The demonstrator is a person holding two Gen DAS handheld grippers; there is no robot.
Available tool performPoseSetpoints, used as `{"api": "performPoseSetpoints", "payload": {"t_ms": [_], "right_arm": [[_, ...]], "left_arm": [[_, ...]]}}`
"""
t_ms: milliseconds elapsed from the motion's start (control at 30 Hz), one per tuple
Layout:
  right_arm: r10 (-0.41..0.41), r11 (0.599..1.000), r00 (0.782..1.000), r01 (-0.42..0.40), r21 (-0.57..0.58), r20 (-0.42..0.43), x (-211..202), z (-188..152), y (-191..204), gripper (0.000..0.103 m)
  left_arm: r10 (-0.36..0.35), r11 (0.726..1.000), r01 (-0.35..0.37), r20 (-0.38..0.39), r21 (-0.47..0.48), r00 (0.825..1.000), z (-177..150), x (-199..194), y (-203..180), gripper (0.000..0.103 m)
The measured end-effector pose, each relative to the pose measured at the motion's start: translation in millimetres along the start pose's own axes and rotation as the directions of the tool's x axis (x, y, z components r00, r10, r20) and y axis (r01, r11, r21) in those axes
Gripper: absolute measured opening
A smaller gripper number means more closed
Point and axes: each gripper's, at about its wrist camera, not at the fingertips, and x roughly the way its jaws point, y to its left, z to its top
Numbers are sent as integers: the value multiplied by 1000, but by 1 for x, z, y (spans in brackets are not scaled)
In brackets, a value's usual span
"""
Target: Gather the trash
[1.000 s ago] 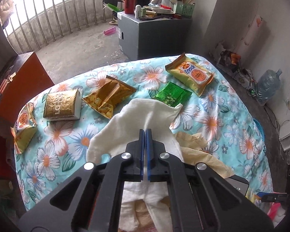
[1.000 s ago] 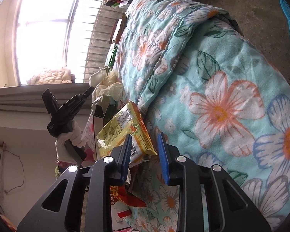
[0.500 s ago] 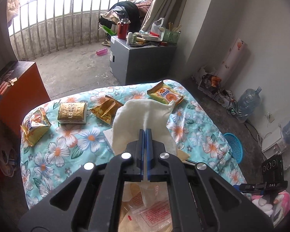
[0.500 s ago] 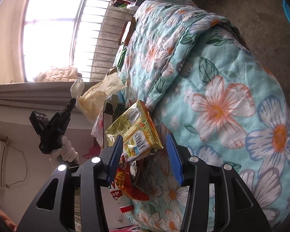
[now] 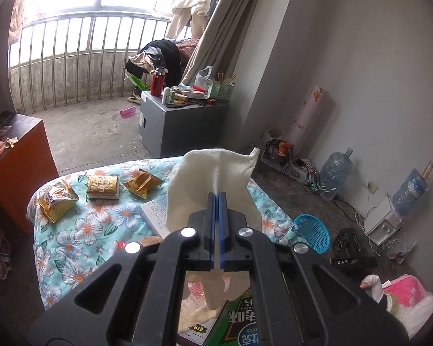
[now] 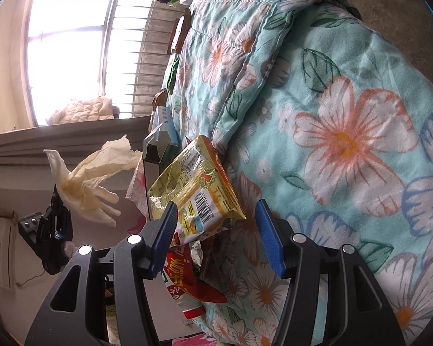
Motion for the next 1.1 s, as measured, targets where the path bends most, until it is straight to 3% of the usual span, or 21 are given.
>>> {"api": "performPoseSetpoints", "payload": {"t_ms": [133, 200, 300, 400, 467, 533, 633, 833, 1000, 1100], "right_arm": [[6, 1000, 999, -6, 1, 37, -2, 3, 0, 34], [3, 1000, 998, -2, -15, 57, -6, 3, 3, 20], [1, 999, 997, 2, -46, 75, -13, 1, 8, 14], [-12, 997, 996, 18, -69, 84, -17, 0, 10, 13], [-17, 997, 996, 24, -76, 84, -19, -2, 8, 13], [-22, 996, 996, 29, -82, 86, -25, -4, 4, 12], [-25, 995, 996, 33, -89, 91, -27, -4, 3, 12], [-28, 995, 996, 37, -93, 90, -26, -5, 2, 12], [-23, 996, 996, 31, -88, 90, -25, -5, 2, 12], [-18, 996, 995, 26, -84, 95, -26, -4, 0, 12]], "left_arm": [[-89, 995, 89, -11, -40, 996, -11, -9, 2, 1], [-136, 989, 133, -37, -67, 990, -22, -9, 4, 1], [-158, 985, 148, -111, -87, 981, -48, -1, 6, 1], [-164, 985, 148, -206, -90, 965, -80, 9, 5, 14], [-149, 989, 137, -281, -62, 948, -99, 15, 2, 41], [-97, 995, 97, -318, -17, 943, -113, 15, -1, 48], [-40, 998, 50, -307, 24, 951, -116, 12, -2, 50], [36, 981, 3, -198, 192, 980, -93, 15, -29, 64], [49, 965, 6, -203, 263, 978, -75, 49, -50, 64], [73, 933, 7, -208, 360, 975, -77, 65, -73, 64]]}}
